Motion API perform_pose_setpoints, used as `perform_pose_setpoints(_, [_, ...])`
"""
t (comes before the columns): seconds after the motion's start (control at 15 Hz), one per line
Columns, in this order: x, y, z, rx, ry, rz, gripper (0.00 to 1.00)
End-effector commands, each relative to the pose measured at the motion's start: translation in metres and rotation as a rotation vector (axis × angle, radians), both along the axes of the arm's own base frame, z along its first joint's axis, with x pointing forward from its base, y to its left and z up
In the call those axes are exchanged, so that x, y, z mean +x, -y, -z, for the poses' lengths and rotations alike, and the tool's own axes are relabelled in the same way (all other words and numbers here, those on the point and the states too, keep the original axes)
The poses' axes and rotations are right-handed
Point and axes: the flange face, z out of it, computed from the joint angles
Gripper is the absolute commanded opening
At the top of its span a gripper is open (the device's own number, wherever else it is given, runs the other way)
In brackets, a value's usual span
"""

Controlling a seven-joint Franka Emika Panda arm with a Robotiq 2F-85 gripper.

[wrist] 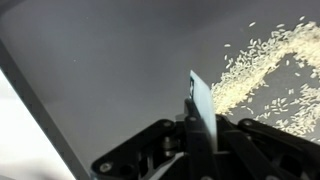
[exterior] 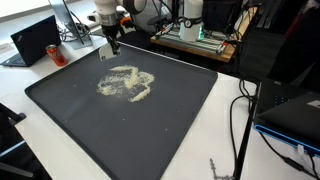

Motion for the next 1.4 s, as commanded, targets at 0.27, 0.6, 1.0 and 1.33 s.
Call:
perform_pose_setpoints(0.27, [0.015,0.0,0.02,-0.043,0.003,0.018,0.01])
perform_pose_setpoints(0.6, [0.024,0.004,0.035,-0.082,0.002,0.029,0.01])
perform_pose_setpoints(1.0, [0.031,0.004,0.045,-0.14,-0.032,0.011,0.01])
perform_pose_setpoints(1.33, [0.035,0.001,0.057,-0.162,-0.057,-0.014,0.01])
